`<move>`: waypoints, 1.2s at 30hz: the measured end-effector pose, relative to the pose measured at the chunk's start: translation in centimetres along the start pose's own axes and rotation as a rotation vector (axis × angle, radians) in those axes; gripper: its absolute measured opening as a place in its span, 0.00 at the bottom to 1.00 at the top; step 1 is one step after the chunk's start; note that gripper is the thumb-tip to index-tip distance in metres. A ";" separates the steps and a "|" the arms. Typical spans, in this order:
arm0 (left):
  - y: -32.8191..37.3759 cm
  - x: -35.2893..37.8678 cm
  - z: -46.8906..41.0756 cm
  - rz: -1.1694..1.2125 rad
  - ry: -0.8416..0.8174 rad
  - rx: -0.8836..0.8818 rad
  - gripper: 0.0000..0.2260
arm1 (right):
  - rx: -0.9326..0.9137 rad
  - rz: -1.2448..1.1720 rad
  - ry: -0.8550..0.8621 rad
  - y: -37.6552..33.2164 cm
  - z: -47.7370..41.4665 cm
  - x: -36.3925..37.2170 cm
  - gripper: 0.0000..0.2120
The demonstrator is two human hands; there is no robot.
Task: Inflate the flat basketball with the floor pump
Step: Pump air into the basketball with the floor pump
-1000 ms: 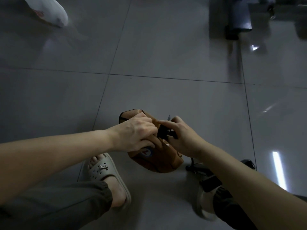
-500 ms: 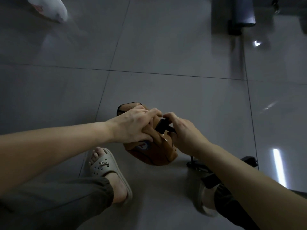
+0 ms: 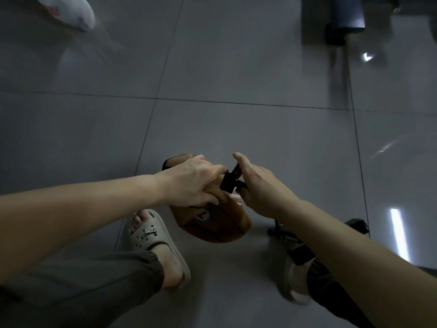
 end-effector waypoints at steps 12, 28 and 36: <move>1.5 0.0 0.4 -0.100 0.058 0.145 0.16 | -0.016 0.289 0.034 0.4 -0.3 -0.5 0.20; 1.3 0.8 1.1 -0.177 0.160 0.157 0.22 | -0.182 0.382 0.063 0.4 0.1 -1.0 0.19; 0.6 0.8 1.6 -0.274 0.181 0.100 0.27 | -0.230 0.397 0.103 0.2 -0.3 -0.8 0.18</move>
Point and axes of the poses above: each hand's wrist, its own z-axis away from the middle knuckle, its own x-axis out of the palm, y = z × x, the point moved 2 cm from there along -z, towards the middle knuckle, and after that the axes turned 12 degrees about -y, right-handed, at the moved point
